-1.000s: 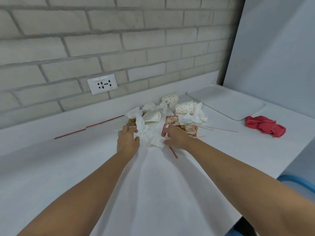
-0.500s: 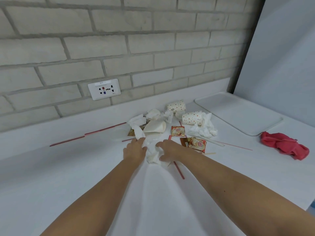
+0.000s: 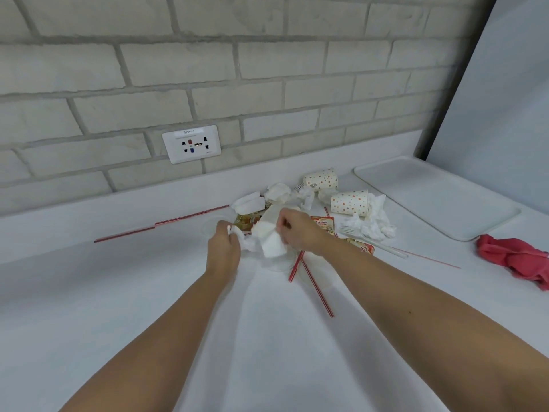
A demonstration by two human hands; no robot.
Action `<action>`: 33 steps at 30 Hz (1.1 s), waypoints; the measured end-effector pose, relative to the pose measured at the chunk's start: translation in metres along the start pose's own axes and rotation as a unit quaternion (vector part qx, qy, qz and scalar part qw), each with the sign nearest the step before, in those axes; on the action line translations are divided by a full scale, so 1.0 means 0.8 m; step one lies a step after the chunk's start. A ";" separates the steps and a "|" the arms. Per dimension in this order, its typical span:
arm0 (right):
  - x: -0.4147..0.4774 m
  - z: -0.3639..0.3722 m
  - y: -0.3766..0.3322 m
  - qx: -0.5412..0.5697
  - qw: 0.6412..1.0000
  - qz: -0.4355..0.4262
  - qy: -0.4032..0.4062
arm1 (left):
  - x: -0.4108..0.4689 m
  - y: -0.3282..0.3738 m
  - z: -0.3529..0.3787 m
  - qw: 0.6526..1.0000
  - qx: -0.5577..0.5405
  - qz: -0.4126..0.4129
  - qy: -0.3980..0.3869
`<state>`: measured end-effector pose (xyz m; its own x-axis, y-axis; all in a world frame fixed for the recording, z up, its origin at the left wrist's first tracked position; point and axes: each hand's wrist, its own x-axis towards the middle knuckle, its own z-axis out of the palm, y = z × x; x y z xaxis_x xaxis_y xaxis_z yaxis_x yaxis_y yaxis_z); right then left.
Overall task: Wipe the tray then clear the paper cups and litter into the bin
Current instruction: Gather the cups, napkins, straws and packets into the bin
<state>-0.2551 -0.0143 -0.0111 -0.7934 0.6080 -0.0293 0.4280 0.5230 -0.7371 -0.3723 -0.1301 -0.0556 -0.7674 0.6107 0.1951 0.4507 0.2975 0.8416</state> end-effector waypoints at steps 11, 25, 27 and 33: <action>0.006 0.012 -0.028 0.237 0.971 -0.001 0.004 | 0.009 0.045 0.010 0.964 -0.237 -0.070 -0.102; -0.027 -0.004 0.031 -0.261 0.934 0.172 -0.175 | 0.026 0.007 -0.013 0.922 -0.293 -0.252 0.000; -0.027 -0.001 0.027 -0.257 0.931 0.177 -0.188 | 0.026 0.003 -0.018 0.921 -0.286 -0.263 -0.005; -0.032 0.009 0.010 -0.335 0.907 0.147 -0.207 | 0.024 -0.003 -0.030 0.914 -0.298 -0.275 0.002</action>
<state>-0.2346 -0.0301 -0.0215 -0.6369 0.5759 -0.5125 0.7046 0.7047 -0.0837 -0.3988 -0.1366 -0.0417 -0.8053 0.4860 -0.3395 -0.3317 0.1053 0.9375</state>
